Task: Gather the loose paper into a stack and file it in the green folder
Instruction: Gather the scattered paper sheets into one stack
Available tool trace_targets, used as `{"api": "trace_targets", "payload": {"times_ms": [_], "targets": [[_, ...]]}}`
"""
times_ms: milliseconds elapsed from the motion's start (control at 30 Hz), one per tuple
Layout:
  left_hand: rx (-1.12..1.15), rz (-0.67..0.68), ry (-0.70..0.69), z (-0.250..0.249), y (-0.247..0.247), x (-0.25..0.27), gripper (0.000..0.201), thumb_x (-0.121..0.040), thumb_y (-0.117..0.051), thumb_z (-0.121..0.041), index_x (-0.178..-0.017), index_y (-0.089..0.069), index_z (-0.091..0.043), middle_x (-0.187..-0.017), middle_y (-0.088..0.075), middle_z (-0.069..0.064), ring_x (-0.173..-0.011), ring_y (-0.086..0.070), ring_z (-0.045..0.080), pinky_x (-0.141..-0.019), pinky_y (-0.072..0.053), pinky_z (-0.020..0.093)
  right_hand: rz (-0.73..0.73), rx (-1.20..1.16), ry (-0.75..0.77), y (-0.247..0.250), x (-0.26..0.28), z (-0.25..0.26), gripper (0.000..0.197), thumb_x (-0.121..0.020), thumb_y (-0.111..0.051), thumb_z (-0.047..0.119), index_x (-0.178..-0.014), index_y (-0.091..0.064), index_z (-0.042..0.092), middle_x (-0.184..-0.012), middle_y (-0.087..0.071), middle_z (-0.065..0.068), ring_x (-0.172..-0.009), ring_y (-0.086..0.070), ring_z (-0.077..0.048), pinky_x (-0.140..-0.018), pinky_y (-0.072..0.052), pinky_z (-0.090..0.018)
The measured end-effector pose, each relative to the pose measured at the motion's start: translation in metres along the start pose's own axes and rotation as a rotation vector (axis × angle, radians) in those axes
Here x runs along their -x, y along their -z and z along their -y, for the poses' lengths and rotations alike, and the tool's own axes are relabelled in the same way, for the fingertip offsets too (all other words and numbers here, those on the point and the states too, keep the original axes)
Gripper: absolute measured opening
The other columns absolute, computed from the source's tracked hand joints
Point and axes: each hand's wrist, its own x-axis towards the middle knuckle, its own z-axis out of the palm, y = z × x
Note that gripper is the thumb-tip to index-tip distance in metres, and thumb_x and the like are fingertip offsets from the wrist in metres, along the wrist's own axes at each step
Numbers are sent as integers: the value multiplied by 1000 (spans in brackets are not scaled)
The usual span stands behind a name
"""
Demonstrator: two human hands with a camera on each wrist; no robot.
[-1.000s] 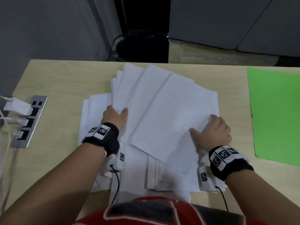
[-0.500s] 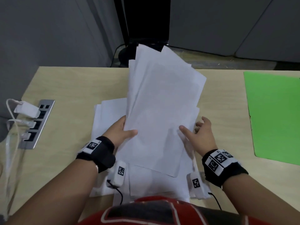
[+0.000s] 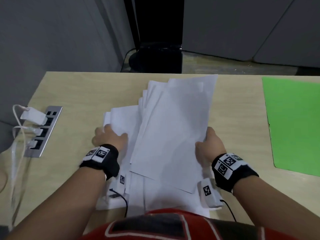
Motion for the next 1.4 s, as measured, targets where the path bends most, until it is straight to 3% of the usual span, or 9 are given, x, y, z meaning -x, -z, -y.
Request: {"api": "trace_targets", "payload": {"times_ms": [133,233,433,667,833,1067,1200,1300,1400], "targets": [[172,14,234,-3,4,-9,87,-77,-57,-56,-141,-26,-7,-143,-34,21,-126,-41,46,-102,-37,53,-20,32,27,-8,0,6,41,-82,-51,8,-122,-45,11,-102,-55,-4,-86,-51,-24,-75,-40,-28],[312,50,143,-22,0,2,86,-77,-62,-51,-141,-27,-5,-141,-43,19,-122,-49,41,-91,-42,41,-28,-31,68,-15,1,13,46,-76,-59,14,-120,-48,12,-114,-59,-6,-90,-57,-22,-75,-42,-24],[332,254,-104,-48,-20,25,72,-72,-76,-29,-130,-38,-8,-114,-56,7,-110,-57,31,-82,-42,31,92,-142,101,-20,8,20,57,-80,-69,16,-130,-39,15,-93,-51,9,-71,-50,-2,-52,-39,-1],[730,448,-263,-33,-14,32,64,-65,-72,-2,-124,-54,-20,-114,-69,8,-104,-66,31,-96,-50,50,67,-232,45,-5,7,9,49,-79,-73,25,-120,-49,13,-105,-61,3,-85,-59,-14,-64,-43,-22],[1030,526,-430,-27,22,56,51,-64,-67,6,-110,-60,-17,-90,-77,-1,-80,-73,16,-63,-57,29,127,-707,128,20,26,18,48,-83,-67,-1,-127,-48,6,-115,-66,-8,-79,-71,-1,-60,-53,-13],[1076,275,-678,-47,78,86,58,-52,-78,-19,-107,-63,-10,-95,-74,2,-85,-70,16,-74,-56,30,-109,-707,501,55,50,60,45,-72,-69,13,-115,-56,16,-115,-68,-9,-106,-67,-25,-89,-55,-42],[1021,-19,-848,-57,106,112,33,-67,-72,-19,-99,-63,-25,-89,-74,-16,-89,-69,5,-83,-54,26,-298,-694,755,69,72,80,40,-80,-68,17,-117,-52,19,-116,-64,-9,-110,-63,-20,-94,-51,-39],[1018,-142,-890,-58,116,124,36,-64,-75,-26,-98,-61,-28,-86,-71,-20,-86,-68,-2,-78,-54,20,-381,-705,859,76,90,88,43,-80,-70,9,-116,-49,13,-110,-61,-5,-103,-62,-7,-89,-49,-21],[1003,-134,-903,-55,115,131,37,-57,-80,-32,-91,-65,-33,-82,-72,-24,-86,-67,-8,-73,-50,11,-308,-678,879,77,99,91,59,-75,-74,17,-126,-47,2,-120,-61,-15,-111,-62,-20,-92,-50,-27]]}}
